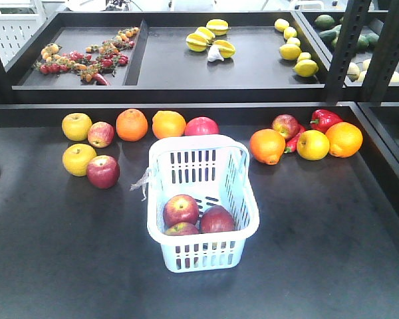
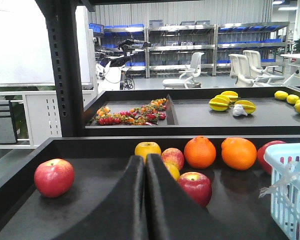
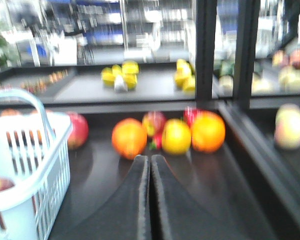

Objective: Pick three apples into basket with both arms

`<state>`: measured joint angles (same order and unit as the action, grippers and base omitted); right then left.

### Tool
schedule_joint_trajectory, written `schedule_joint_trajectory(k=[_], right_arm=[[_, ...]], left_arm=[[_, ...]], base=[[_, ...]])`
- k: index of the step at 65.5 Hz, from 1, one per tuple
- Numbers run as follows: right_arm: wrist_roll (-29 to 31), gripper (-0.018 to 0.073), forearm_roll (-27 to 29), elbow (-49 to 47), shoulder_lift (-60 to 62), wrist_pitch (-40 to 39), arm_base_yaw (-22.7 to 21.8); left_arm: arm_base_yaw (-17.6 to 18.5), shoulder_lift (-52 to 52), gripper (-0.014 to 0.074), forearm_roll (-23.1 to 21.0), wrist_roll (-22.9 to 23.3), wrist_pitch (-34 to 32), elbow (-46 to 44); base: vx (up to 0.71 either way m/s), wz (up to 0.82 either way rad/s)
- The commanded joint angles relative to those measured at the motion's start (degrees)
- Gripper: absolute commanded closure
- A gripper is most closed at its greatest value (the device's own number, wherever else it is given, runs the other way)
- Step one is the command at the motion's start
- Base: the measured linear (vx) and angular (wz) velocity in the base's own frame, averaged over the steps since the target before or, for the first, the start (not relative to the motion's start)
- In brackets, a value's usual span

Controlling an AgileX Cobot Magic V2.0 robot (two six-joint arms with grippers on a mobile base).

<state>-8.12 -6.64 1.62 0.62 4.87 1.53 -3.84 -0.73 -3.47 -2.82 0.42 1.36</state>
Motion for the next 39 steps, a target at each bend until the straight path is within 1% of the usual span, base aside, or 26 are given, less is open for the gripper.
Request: schedule_joint_trajectory(k=[1,13,21,39], right_arm=[[2.12,0.0564,-0.87,0.91,0.61,-7.35,-0.39],[3.62,0.0564,0.62,0.91,0.61,-9.12,-0.39],[4.36,0.0564,3.0,0.91,0.61,-9.23,-0.39],[4.36,0.0564,3.14,0.91,0.61,-9.23,-0.39]], left_arm=[[-0.16,-0.81,0.0603,-0.52,0.58,-4.06,1.35],[-0.16,-0.81,0.0603,-0.52,0.58,-4.06,1.35],[-0.16,-0.81,0.0603,-0.52,0.58,-4.06,1.35],[-0.16,-0.81,0.0603,-0.52,0.58,-4.06,1.35]], base=[[0.0,0.0],[0.0,0.0],[0.0,0.0],[0.0,0.0]])
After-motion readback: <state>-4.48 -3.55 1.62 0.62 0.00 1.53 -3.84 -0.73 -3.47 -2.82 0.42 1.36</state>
